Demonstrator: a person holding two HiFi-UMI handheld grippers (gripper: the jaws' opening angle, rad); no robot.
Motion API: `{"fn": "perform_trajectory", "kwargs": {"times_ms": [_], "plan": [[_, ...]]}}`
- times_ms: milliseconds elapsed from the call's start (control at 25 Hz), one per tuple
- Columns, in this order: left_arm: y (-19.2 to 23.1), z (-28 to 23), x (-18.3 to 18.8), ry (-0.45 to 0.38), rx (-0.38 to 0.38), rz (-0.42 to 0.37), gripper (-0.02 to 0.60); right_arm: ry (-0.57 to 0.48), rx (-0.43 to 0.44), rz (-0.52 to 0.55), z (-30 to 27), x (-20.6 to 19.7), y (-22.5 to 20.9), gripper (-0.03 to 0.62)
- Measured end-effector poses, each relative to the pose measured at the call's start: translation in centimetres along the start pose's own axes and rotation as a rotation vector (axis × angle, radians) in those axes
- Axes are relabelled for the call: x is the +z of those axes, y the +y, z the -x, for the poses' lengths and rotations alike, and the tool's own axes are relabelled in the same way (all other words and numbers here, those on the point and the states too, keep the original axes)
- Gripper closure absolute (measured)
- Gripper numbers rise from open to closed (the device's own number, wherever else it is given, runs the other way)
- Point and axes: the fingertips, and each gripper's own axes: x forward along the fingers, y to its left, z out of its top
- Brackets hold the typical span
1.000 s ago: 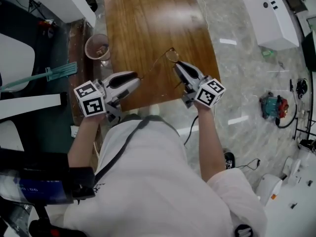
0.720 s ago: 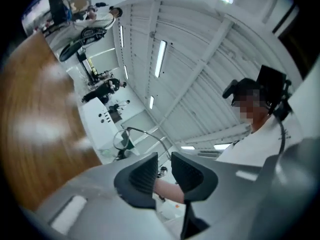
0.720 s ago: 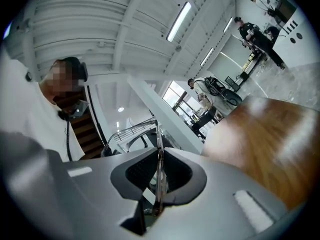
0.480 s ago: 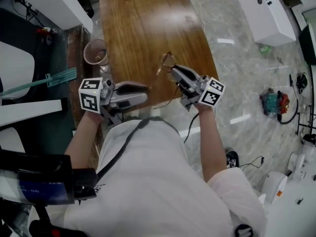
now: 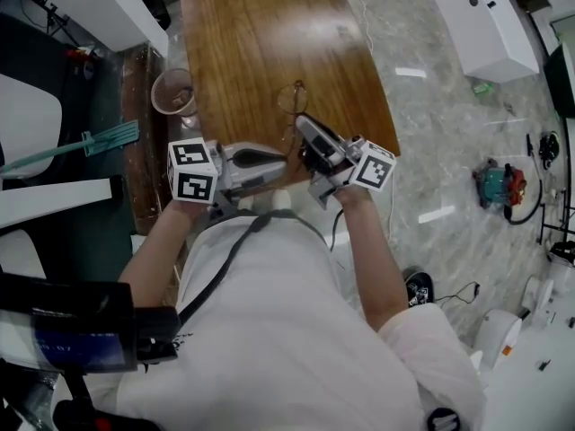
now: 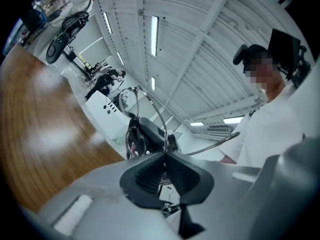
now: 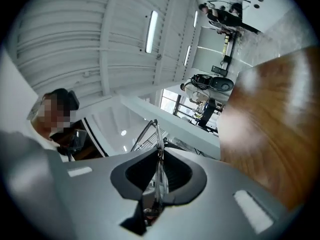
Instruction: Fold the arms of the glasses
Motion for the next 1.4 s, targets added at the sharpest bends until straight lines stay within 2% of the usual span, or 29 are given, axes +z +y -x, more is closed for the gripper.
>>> {"fn": "perform_trajectory", "kwargs": {"times_ms": [120, 320, 360, 400, 440, 560, 640, 720, 800, 920, 1000, 1040, 1200, 1320, 1400], "plan": [[0.9, -0.8, -0.9, 0.036, 0.053, -0.018, 0.558, -0.005, 0.011, -0.042, -0.9, -0.6, 1.2, 0.553], [1.8, -1.1, -1.2, 0.041, 0.108, 0.027, 0.552, -0.017, -0.041, -0.055, -0.6, -0.7, 0.8, 0.553], [1.9, -0.9, -1.4, 0.042, 0.119, 0.031, 0.542, -0.024, -0.049, -0.052, -0.4, -0.7, 0.6, 0.554], [2.0, -0.6, -1.7, 0.048, 0.13, 0.029, 0.504, -0.03, -0.056, -0.047, -0.1, -0.7, 0.4, 0.554], [1.9, -0.4, -2.1, 0.06, 0.14, 0.02, 0.482, -0.035, -0.063, -0.041, 0.1, -0.6, 0.1, 0.554], [1.1, 0.1, -3.5, 0.117, 0.148, -0.022, 0.477, -0.07, -0.09, -0.019, 1.0, 0.3, -0.5, 0.554], [-0.3, 0.1, -3.5, 0.118, 0.135, -0.068, 0.479, -0.11, -0.12, -0.008, 1.7, 1.3, -1.0, 0.554], [-1.9, 0.2, -2.0, 0.057, 0.128, -0.135, 0.476, -0.139, -0.148, 0.002, 2.2, 2.0, -1.7, 0.554], [-3.2, 0.6, 0.3, -0.031, 0.138, -0.189, 0.43, -0.152, -0.169, 0.009, 2.7, 2.4, -2.3, 0.554], [-4.0, 1.5, 3.4, -0.121, 0.164, -0.243, 0.426, -0.164, -0.186, 0.005, 3.0, 2.6, -2.9, 0.554], [-4.2, 1.7, 4.8, -0.149, 0.162, -0.273, 0.47, -0.164, -0.188, 0.004, 3.0, 2.6, -3.0, 0.554], [-4.3, 1.7, 5.4, -0.162, 0.157, -0.28, 0.53, -0.164, -0.191, 0.001, 3.0, 2.5, -3.1, 0.554], [-3.5, 2.0, 6.8, -0.213, 0.147, -0.254, 0.545, -0.151, -0.188, -0.022, 3.0, 1.7, -3.4, 0.556], [-1.3, 2.6, 8.4, -0.273, 0.171, -0.2, 0.534, -0.064, -0.16, -0.021, 2.3, 0.1, -2.7, 0.556], [0.4, 2.7, 9.3, -0.286, 0.198, -0.174, 0.525, -0.008, -0.138, -0.016, 1.8, -1.1, -2.2, 0.556]]}}
